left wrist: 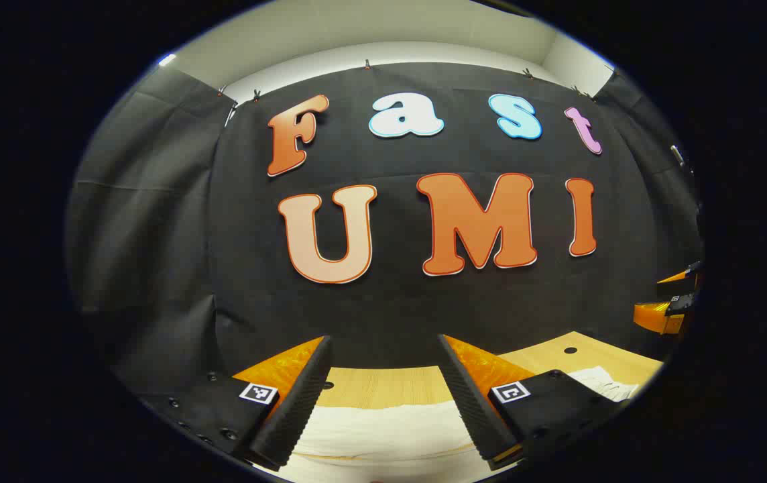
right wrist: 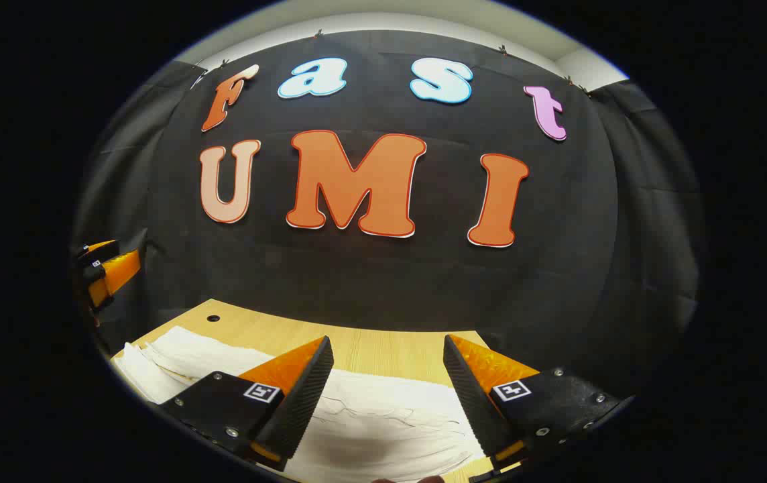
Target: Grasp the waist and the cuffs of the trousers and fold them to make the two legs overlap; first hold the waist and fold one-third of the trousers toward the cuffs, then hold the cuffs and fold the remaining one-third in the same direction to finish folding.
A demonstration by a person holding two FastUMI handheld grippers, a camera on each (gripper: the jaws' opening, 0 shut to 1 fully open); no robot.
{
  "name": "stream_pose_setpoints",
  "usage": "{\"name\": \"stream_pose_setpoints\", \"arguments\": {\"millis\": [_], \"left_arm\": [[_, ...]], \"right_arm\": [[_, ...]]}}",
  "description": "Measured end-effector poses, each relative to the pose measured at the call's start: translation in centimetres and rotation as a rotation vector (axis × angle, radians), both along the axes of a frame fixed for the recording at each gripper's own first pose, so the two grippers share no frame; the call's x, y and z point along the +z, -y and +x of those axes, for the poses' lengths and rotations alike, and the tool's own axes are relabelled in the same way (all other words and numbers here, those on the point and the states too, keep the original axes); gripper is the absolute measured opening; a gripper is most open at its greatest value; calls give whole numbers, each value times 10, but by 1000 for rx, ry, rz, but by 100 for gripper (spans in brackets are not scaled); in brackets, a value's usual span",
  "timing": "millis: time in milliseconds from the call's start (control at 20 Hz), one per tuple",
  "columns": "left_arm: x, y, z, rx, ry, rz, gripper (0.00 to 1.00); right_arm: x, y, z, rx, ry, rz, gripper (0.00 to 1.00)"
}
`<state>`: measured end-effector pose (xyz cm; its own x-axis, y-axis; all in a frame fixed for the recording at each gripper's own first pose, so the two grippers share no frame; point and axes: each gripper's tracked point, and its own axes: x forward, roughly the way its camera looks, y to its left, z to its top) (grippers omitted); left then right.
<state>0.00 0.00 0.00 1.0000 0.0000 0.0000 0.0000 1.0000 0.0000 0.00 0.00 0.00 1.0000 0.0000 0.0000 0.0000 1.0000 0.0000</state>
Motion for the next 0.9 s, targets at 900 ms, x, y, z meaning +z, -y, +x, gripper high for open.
{"name": "stream_pose_setpoints", "arguments": {"millis": [900], "left_arm": [[-15,-24,10,58,-44,-13,100]], "right_arm": [[-22,-7,11,14,-74,20,99]]}}
